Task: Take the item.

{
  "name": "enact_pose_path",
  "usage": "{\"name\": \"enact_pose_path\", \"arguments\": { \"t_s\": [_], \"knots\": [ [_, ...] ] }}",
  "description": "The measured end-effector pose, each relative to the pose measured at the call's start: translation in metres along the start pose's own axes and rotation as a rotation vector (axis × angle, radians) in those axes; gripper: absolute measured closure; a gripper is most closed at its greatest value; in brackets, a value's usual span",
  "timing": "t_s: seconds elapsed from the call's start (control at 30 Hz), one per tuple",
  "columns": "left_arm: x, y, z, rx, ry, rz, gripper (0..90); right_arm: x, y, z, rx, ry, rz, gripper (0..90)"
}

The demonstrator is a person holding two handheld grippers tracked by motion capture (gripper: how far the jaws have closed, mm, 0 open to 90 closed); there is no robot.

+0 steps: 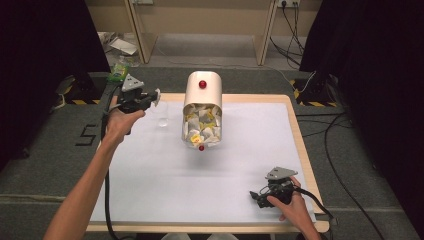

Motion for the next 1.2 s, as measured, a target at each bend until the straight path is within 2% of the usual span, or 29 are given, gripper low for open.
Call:
{"name": "enact_pose_path", "arguments": {
  "t_s": [0.1, 0.4, 0.57, 1.2],
  "knots": [
    [-0.008, -0.003, 0.005, 0.011, 0.011, 0.01, 89.1, 0.0, 0.0, 0.0, 0.0, 0.0, 0.0, 0.3],
    [-0.024, -0.011, 0.012, 0.024, 0.004, 0.028, 89.1, 0.0, 0.0, 0.0, -0.001, 0.0, 0.001, 0.3],
    [-0.037, -0.018, 0.016, 0.028, 0.009, 0.064, 89.0, 0.0, 0.0, 0.0, 0.0, 0.0, 0.001, 0.3],
    [-0.058, -0.031, 0.029, 0.067, 0.029, 0.098, 89.0, 0.0, 0.0, 0.0, 0.001, 0.0, 0.001, 0.3]
  ]
}}
Point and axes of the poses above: each handheld gripper's, and its own axes: x roughly backward along the jaws, y roughly out of its top, z roughly to its left, the point moved 2 cm from there along -x, roughly forward along the jaws, and after that the axes turned 3 degrees about -y, right-handed, at the moved point
